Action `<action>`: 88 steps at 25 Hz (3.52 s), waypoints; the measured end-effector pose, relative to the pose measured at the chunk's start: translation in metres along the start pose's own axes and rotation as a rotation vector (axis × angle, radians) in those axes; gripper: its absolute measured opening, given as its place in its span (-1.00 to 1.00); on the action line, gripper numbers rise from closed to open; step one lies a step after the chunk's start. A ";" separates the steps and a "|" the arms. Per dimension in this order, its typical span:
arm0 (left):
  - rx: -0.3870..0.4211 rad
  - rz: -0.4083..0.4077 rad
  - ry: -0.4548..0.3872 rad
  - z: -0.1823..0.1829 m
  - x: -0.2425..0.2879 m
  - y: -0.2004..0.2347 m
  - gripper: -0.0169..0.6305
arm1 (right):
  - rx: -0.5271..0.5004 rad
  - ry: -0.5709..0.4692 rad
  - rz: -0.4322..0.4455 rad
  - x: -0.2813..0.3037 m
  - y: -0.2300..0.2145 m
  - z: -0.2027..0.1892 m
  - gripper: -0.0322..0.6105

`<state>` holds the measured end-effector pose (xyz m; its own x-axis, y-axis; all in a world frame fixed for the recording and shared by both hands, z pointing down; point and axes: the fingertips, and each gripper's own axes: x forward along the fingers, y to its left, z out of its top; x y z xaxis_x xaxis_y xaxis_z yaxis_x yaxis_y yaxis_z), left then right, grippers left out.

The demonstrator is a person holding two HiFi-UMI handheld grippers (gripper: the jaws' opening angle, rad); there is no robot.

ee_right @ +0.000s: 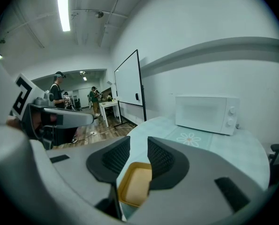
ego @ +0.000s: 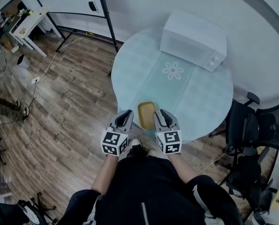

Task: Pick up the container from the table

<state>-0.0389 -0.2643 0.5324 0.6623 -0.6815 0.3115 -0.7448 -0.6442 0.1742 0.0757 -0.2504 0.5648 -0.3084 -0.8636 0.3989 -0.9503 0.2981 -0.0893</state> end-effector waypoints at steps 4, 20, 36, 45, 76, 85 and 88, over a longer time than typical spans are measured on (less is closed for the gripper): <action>-0.001 0.009 -0.002 -0.001 -0.001 0.001 -0.87 | -0.010 0.025 -0.002 0.007 -0.005 -0.008 -0.57; -0.015 0.056 0.007 -0.007 -0.012 0.011 -0.87 | 0.006 0.162 -0.013 0.042 -0.029 -0.067 -0.57; -0.032 0.118 0.043 -0.024 -0.030 0.023 -0.87 | -0.028 0.385 -0.007 0.084 -0.044 -0.148 -0.57; -0.054 0.173 0.061 -0.034 -0.041 0.034 -0.87 | 0.010 0.479 -0.014 0.096 -0.053 -0.176 -0.57; -0.065 0.202 0.094 -0.044 -0.050 0.048 -0.87 | 0.170 0.609 -0.030 0.105 -0.054 -0.209 -0.81; -0.055 0.158 0.087 -0.040 -0.043 0.041 -0.87 | 0.182 0.589 -0.042 0.094 -0.059 -0.197 -0.81; -0.051 0.138 0.080 -0.039 -0.036 0.036 -0.87 | 0.187 0.575 -0.038 0.089 -0.061 -0.193 -0.81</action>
<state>-0.0926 -0.2491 0.5639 0.5464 -0.7308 0.4091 -0.8327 -0.5265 0.1717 0.1141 -0.2672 0.7824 -0.2517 -0.4987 0.8294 -0.9675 0.1496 -0.2036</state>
